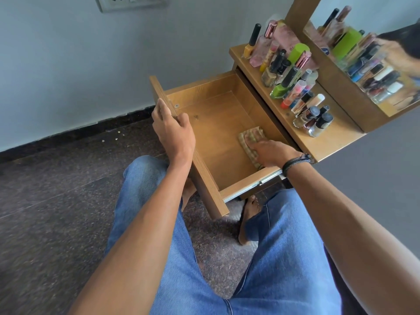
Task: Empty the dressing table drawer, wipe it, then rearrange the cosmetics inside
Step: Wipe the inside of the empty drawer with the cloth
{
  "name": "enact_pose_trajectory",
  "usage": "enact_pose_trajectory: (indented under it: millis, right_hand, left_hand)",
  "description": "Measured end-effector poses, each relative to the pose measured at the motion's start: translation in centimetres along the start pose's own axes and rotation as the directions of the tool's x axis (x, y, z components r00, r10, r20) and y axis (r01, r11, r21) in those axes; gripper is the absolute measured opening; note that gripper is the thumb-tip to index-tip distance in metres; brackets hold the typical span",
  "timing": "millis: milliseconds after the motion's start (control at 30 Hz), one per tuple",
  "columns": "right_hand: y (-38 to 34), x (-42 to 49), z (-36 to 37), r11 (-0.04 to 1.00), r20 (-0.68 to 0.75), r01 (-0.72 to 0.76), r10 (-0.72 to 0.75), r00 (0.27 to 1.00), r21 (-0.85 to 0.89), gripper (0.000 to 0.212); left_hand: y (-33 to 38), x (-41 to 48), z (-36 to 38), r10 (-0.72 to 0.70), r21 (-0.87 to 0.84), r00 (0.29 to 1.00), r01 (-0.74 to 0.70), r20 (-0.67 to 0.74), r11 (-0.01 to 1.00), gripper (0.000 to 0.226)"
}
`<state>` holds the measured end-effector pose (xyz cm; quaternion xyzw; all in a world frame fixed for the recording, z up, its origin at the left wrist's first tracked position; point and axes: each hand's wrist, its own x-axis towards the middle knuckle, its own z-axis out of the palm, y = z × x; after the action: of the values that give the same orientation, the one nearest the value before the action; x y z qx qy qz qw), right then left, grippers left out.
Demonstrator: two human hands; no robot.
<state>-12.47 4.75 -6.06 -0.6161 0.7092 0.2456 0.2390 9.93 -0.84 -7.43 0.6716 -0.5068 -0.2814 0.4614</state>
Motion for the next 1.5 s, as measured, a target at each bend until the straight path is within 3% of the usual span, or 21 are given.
enact_pose_trajectory:
  millis: [133,367,533,767,867,967,1100,1333,1500]
  right_hand:
    - [-2.2,-0.6,0.8,0.999,-0.032,0.005,-0.003,0.999,0.049,0.081]
    - [-9.7,-3.0,3.0,0.972,-0.092,0.235,-0.233,0.968,0.003,0.083]
    - [-8.2,-3.1,2.3,0.967,-0.064,0.256,-0.257,0.964,-0.017,0.076]
    - [-0.9,-1.8,-0.5,0.998,0.002,0.019,-0.019,1.000,-0.060,0.073]
    - [0.1,-1.3,-1.2,0.992,-0.055,-0.026,0.019,0.998,-0.125,0.079]
    - [-0.4,-0.6,-1.1,0.987,-0.153,-0.062,0.039,0.987,-0.148,0.058]
    - [-0.5,-0.5,-1.2,0.992,-0.217,-0.074,0.051,0.975,-0.098,0.045]
    - [-2.7,1.2,-3.9,0.997,-0.253,-0.050,0.062,0.965,0.053,0.046]
    - [-5.1,3.8,-6.6,0.998,-0.299,-0.016,0.033,0.954,0.061,0.054]
  left_hand:
    - [0.0,0.0,0.1,-0.006,-0.001,1.000,0.006,-0.008,1.000,0.063]
    - [0.0,0.0,0.1,-0.011,0.002,1.000,0.011,-0.009,1.000,0.063]
    - [0.1,-0.2,-0.2,-0.006,-0.010,1.000,0.006,0.004,1.000,0.063]
    - [0.3,-0.3,-0.3,-0.011,0.012,1.000,0.011,-0.010,1.000,0.062]
    - [0.3,-0.3,-0.4,-0.009,0.013,1.000,0.009,-0.010,1.000,0.062]
    - [0.4,-0.3,-0.5,-0.011,0.017,1.000,0.011,-0.011,1.000,0.062]
    - [0.3,-0.3,-0.4,-0.005,0.013,1.000,0.005,-0.003,1.000,0.062]
    - [0.3,-0.4,-0.3,-0.010,0.011,1.000,0.010,-0.005,1.000,0.062]
    - [0.3,-0.3,-0.2,-0.014,0.018,1.000,0.014,-0.008,1.000,0.062]
